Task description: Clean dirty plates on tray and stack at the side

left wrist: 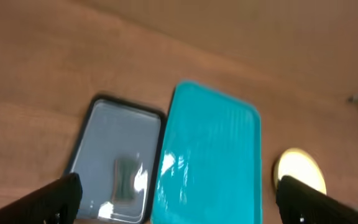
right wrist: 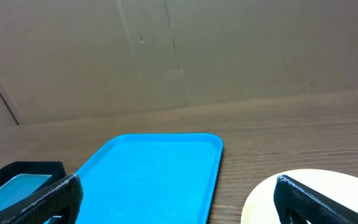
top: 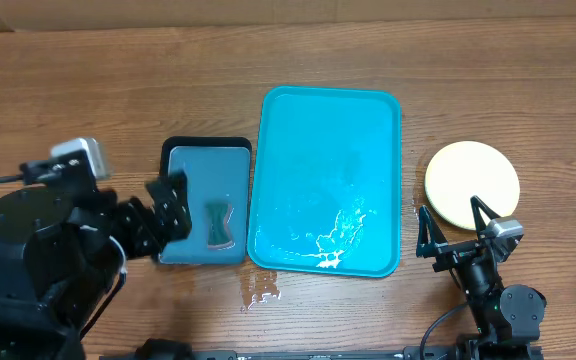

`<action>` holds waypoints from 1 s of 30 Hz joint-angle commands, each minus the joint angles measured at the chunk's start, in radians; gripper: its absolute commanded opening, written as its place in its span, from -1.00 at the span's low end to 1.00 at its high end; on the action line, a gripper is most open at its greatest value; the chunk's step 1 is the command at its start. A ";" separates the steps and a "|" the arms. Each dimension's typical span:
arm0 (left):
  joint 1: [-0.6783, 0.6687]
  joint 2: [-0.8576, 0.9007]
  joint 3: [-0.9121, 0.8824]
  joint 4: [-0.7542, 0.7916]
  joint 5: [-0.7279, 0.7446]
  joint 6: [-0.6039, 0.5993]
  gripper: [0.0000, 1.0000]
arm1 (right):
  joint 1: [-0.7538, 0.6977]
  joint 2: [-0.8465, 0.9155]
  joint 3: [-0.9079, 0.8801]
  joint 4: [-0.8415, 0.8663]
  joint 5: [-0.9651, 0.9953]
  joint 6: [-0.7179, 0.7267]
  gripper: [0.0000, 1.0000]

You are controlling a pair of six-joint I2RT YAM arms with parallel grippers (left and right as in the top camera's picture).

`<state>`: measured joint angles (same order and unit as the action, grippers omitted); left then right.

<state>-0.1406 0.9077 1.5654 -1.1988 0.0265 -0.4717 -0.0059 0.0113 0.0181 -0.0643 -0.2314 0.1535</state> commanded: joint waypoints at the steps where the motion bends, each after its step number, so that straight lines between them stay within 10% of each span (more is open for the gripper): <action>1: 0.036 -0.103 -0.253 0.212 0.024 0.018 0.99 | 0.000 -0.008 -0.010 0.007 0.006 0.004 0.99; 9: 0.077 -0.455 -0.910 0.786 0.148 0.068 0.99 | 0.000 -0.008 -0.010 0.007 0.006 0.004 0.99; 19: 0.098 -0.908 -1.276 0.913 0.110 0.092 1.00 | 0.000 -0.008 -0.010 0.007 0.006 0.004 0.99; 30: 0.103 -0.905 -1.566 1.170 0.078 0.090 1.00 | 0.000 -0.008 -0.010 0.007 0.006 0.004 0.99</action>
<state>-0.0490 0.0154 0.1123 -0.0910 0.1322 -0.4072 -0.0059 0.0109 0.0181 -0.0639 -0.2314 0.1566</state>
